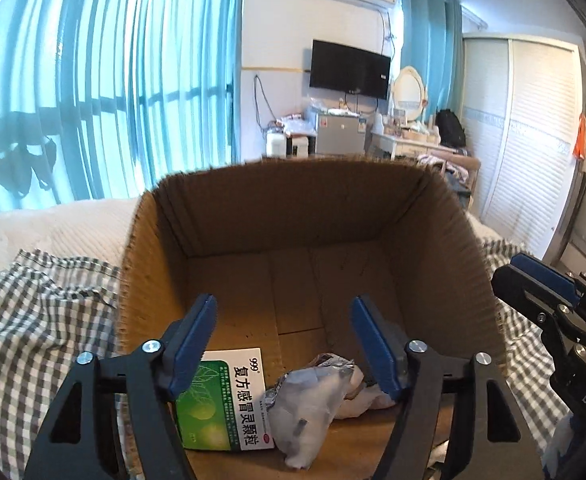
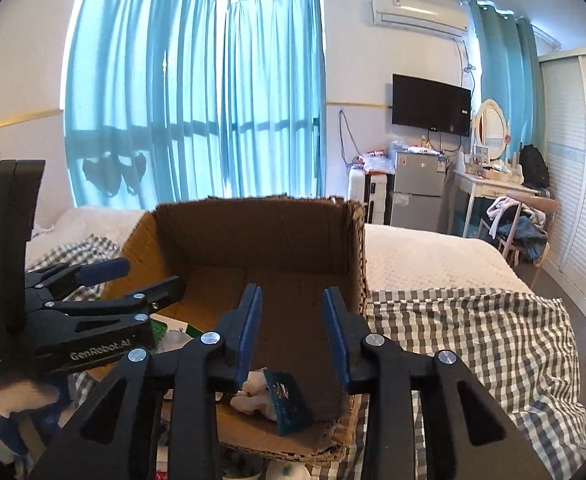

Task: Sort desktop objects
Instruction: 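Open both tools to release the bag and blister pack into the box, then move both tools back toward the remaining items beside the box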

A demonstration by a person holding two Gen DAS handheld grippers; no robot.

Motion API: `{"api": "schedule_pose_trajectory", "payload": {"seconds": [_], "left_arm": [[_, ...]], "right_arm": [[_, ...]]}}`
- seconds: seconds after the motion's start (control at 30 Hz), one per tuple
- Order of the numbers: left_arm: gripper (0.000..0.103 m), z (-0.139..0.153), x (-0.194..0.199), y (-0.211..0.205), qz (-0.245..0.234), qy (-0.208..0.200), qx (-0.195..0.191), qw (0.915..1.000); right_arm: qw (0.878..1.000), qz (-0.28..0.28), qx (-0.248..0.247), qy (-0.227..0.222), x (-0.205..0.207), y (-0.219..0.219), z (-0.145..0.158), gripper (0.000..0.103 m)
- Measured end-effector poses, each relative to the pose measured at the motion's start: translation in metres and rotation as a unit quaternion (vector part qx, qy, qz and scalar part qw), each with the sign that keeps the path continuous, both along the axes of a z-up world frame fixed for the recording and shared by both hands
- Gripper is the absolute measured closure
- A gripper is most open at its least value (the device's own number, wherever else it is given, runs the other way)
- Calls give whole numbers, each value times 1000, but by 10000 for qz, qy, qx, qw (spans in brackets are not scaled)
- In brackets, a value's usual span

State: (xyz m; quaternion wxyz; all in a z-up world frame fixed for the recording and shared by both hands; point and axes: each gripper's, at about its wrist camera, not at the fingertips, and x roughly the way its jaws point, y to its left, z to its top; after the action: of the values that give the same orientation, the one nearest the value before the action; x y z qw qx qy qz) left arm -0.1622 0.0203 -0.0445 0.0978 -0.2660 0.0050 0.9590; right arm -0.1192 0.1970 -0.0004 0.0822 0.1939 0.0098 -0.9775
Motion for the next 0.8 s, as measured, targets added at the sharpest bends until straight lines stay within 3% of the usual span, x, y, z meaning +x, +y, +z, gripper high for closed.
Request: {"api": "schedule_pose_trajectory", "payload": {"seconds": [0.17, 0.43, 0.53, 0.7, 0.8], "left_arm": [[21, 22, 9, -10, 67, 191, 105, 9997], [5, 59, 38, -23, 241, 660, 171, 9974], [2, 70, 52, -27, 278, 799, 178, 9963], [0, 83, 75, -30, 340, 1028, 131, 9940], [0, 92, 88, -32, 403, 1151, 93, 9925]], "right_arm": [[9998, -41, -67, 181, 16, 5, 18, 65], [9991, -96, -189, 374, 44, 12, 40, 48], [9987, -103, -210, 452, 56, 13, 46, 41], [9976, -77, -262, 639, 76, 12, 56, 19], [9969, -79, -253, 742, 84, 8, 60, 12]]}}
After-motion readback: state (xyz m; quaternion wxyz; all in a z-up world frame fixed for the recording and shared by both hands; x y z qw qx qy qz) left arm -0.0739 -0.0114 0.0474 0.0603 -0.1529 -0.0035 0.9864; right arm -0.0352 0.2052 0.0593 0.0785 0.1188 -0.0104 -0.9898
